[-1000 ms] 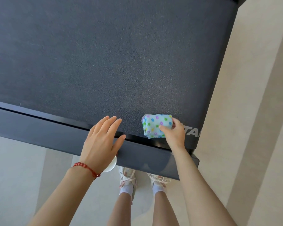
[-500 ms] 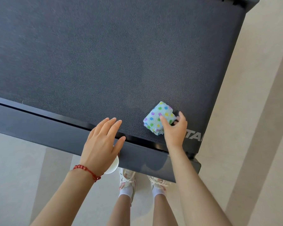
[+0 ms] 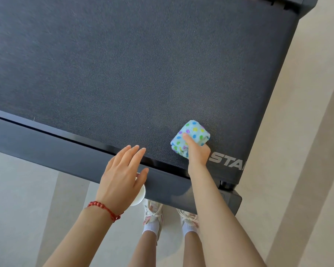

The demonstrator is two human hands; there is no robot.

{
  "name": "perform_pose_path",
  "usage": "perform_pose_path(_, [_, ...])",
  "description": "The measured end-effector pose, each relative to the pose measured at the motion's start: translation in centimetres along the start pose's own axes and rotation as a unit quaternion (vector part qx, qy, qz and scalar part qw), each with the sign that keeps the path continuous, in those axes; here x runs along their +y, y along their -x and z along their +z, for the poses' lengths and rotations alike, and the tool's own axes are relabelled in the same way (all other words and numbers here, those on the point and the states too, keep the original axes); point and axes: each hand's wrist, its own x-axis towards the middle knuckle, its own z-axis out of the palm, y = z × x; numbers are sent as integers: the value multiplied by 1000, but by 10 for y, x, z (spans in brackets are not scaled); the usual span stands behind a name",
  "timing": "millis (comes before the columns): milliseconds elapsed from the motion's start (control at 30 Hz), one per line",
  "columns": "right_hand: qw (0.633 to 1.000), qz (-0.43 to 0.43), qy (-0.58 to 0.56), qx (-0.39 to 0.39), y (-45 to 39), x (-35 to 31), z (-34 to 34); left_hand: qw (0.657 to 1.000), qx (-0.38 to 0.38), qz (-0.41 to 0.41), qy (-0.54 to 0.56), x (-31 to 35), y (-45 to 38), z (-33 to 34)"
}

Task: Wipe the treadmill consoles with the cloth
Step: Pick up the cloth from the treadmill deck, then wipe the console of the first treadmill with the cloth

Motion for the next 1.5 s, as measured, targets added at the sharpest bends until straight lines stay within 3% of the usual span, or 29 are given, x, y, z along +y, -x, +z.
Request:
perform_pose_path(433, [971,-96,72,-207,133,-67,-56,998,44,-45,24,26,45,-89])
perform_pose_path(933, [901,-211,152,-348,382,-183,-119,961,208,-132,123,98,187,-264])
perform_pose_path(1200, [849,-267,193,-414,486,-185,-116,914,299,-207,179,95,276,-303])
perform_pose_path(1500, [784,-286,251,-490,578,-134,-93,860,392,-278,172,57,385,-316])
